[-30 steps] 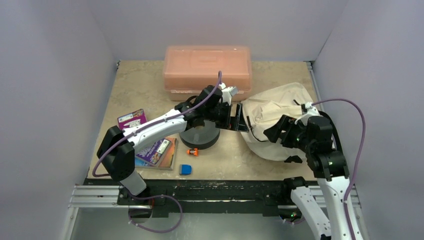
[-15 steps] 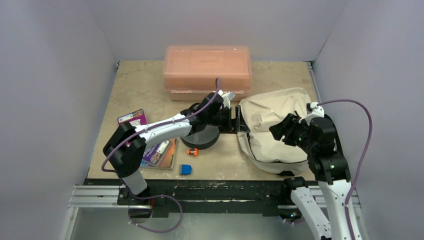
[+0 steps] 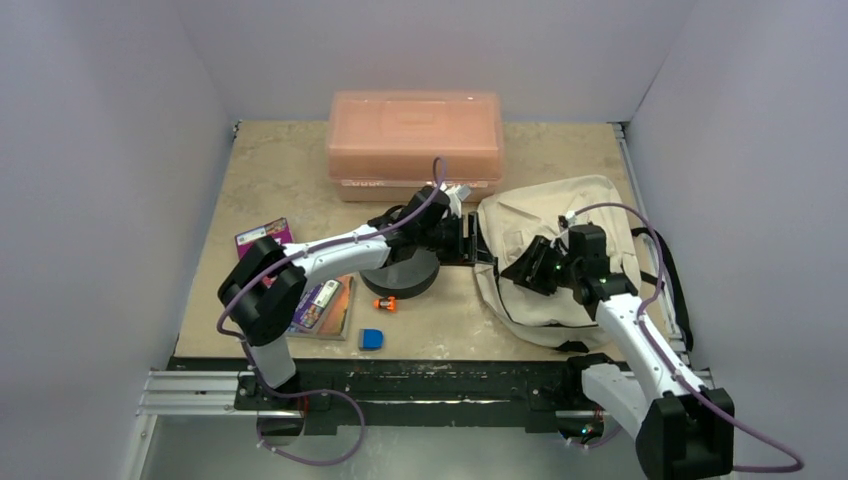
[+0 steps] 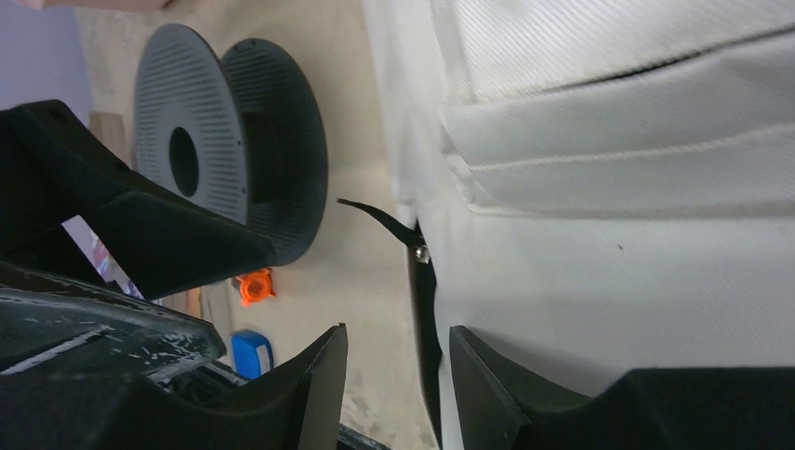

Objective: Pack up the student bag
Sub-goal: Place the student bag at the center of the board, then unzip the student bag at the center of the board.

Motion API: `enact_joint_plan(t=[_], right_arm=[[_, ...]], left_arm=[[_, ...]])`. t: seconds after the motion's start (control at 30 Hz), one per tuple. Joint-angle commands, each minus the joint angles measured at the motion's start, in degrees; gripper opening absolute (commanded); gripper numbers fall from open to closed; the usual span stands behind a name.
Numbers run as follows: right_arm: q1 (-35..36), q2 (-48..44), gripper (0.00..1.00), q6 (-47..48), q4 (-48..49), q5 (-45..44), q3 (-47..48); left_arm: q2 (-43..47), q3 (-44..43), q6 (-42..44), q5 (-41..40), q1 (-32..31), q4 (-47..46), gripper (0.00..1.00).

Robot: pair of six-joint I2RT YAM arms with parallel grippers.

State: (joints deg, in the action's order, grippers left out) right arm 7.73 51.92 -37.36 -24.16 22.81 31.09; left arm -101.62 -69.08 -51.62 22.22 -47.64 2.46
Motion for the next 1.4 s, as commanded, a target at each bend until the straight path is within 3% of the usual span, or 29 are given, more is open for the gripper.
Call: enact_joint_plan(t=[0.0, 0.1, 0.27, 0.4, 0.5, 0.8, 1.17, 1.2, 1.23, 1.37], right_arm=[[1.0, 1.0, 0.47, 3.2, 5.7, 0.8, 5.4], [5.8, -0.4, 0.49, 10.0, -1.2, -14.0, 10.8], [16.4, 6.9, 0.54, 10.9, -4.1, -29.4, 17.7], [22.4, 13.4, 0.54, 10.5, -5.2, -38.6, 20.8], [27.4, 17.6, 0.55, 9.5, -6.0, -45.5, 22.6], [33.9, 26.8, 0.49, 4.2, -6.2, -55.3, 23.7], [35.2, 30.2, 0.49, 4.0, -2.4, -60.2, 22.0], [35.3, 29.4, 0.08, 4.9, -1.6, -59.7, 21.5], [35.7, 28.0, 0.00, 6.0, -0.3, -58.7, 20.7], [36.5, 18.1, 0.00, 10.4, 7.6, -53.7, 15.1]], left_arm=[[5.7, 2.6, 3.2, -2.3, 1.8, 0.6, 0.62], [8.1, 4.4, 4.1, -3.0, 2.5, 0.6, 0.63], [11.6, 5.9, 4.4, -3.0, 3.7, 1.3, 0.64], [15.4, 8.0, 5.1, -4.1, 3.8, 1.8, 0.77], [17.8, 9.5, 5.1, -4.4, 4.2, 2.0, 0.81], [20.0, 11.2, 5.8, -3.5, 4.4, 2.4, 0.81], [19.4, 12.3, 5.5, -1.6, 4.6, 1.6, 0.81], [19.2, 12.4, 5.2, -1.2, 4.6, 1.3, 0.81], [18.8, 12.6, 4.6, -0.8, 4.7, 1.1, 0.82], [16.5, 12.9, 0.7, 1.9, 5.3, -1.4, 0.82]])
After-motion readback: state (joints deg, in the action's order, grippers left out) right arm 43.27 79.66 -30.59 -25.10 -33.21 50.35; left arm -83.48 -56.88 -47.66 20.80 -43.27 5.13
